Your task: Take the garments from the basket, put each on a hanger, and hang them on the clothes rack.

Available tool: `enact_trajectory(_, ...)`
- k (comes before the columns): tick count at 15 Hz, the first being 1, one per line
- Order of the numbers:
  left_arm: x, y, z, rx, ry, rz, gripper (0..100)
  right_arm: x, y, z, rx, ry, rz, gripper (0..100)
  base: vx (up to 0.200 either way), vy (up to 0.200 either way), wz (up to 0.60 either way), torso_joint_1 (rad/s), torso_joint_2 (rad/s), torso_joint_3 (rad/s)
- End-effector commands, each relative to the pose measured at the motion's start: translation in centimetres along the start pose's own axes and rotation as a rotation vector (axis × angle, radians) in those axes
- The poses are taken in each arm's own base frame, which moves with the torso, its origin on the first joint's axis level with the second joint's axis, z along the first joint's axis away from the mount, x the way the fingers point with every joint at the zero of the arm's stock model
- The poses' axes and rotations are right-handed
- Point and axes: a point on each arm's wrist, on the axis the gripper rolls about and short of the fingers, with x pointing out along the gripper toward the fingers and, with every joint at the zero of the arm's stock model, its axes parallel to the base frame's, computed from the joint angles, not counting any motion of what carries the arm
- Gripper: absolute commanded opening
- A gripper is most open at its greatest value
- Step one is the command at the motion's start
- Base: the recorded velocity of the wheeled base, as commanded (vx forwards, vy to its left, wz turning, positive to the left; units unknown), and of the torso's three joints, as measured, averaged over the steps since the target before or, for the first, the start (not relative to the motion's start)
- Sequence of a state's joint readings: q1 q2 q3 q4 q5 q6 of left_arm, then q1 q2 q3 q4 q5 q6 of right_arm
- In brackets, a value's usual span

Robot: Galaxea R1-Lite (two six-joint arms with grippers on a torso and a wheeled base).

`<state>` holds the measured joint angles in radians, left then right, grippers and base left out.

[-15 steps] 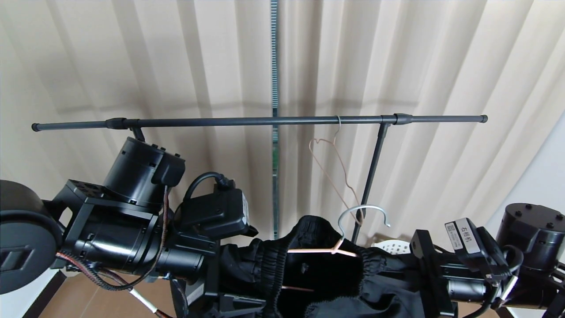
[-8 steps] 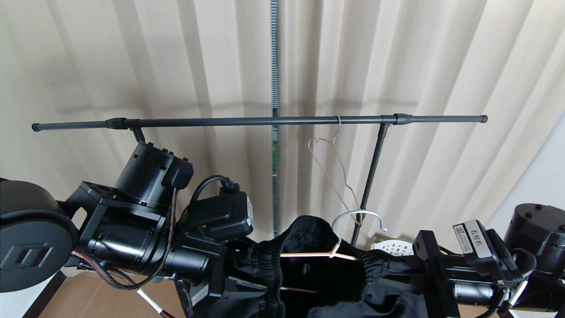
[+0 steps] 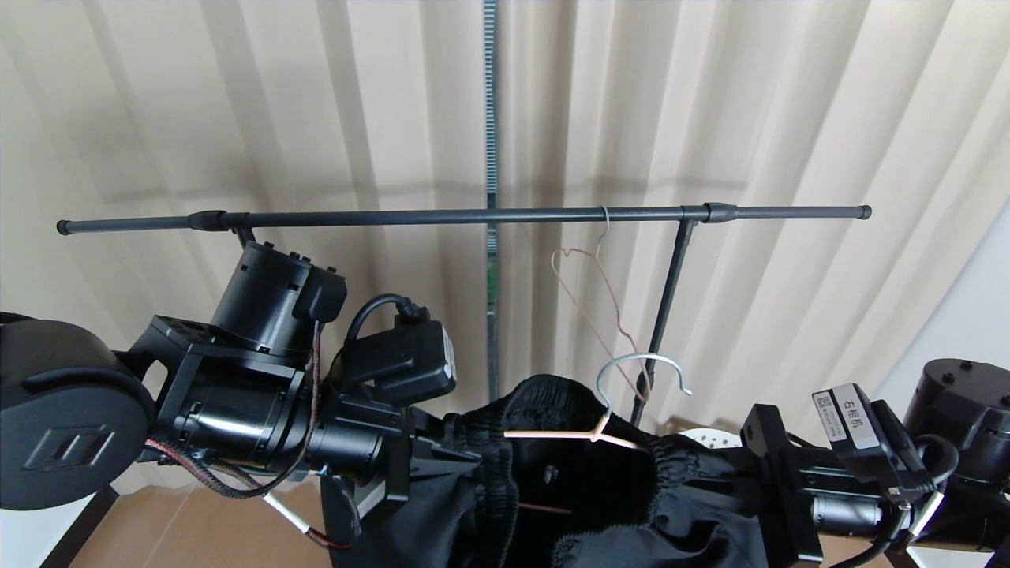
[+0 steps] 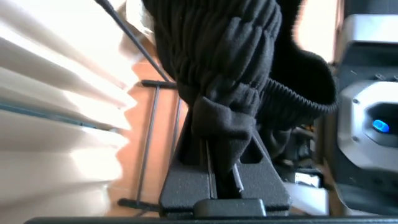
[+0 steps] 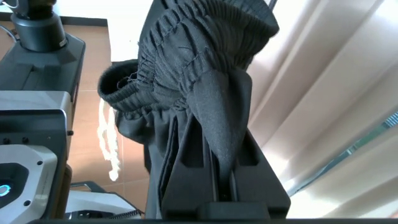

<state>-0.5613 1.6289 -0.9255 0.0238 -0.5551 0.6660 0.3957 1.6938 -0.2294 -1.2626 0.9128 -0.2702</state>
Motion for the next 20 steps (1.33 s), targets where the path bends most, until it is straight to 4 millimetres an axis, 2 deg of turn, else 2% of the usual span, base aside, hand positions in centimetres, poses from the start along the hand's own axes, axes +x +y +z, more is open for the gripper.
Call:
enact_trajectory(1, 0.5, 0.5, -0.8, -0.024, 0.013, 0.005, 0, -0.1, -0.2, 0.0, 0.013, -0.002, -0.008, 0, 0.0, 0.0, 0.0, 0.0, 0.0, 0.0)
enact_trajectory(3, 0.5, 0.5, -0.7, -0.025, 0.011, 0.007, 0, -0.3, -0.3, 0.0, 0.014, -0.002, -0.018, 0, 0.0, 0.0, 0.0, 0.0, 0.0, 0.0)
enact_trajectory(4, 0.2, 0.4, -0.6, -0.023, 0.006, 0.011, 0, -0.7, -1.0, 0.0, 0.014, -0.001, -0.053, 0, 0.0, 0.0, 0.0, 0.0, 0.0, 0.0)
enact_trajectory(5, -0.1, 0.2, -0.5, -0.02, 0.002, 0.014, 0, -0.8, -1.1, -0.1, 0.016, 0.0, -0.058, 100, 0.0, 0.0, 0.0, 0.0, 0.0, 0.0)
enact_trajectory(8, -1.0, -0.1, 0.0, -0.022, -0.02, 0.031, 0, -1.0, -1.3, -0.1, 0.01, 0.003, -0.071, 100, 0.0, 0.0, 0.0, 0.0, 0.0, 0.0)
enact_trajectory(13, -3.1, -0.9, -0.1, -0.032, -0.039, 0.073, 0, -2.7, -2.6, -0.4, -0.047, 0.005, -0.127, 100, 0.0, 0.0, 0.0, 0.0, 0.0, 0.0)
enact_trajectory(20, -5.3, -1.2, -0.8, -0.057, -0.05, 0.141, 0, -2.7, -2.4, -0.9, -0.078, 0.014, -0.108, 100, 0.0, 0.0, 0.0, 0.0, 0.0, 0.0)
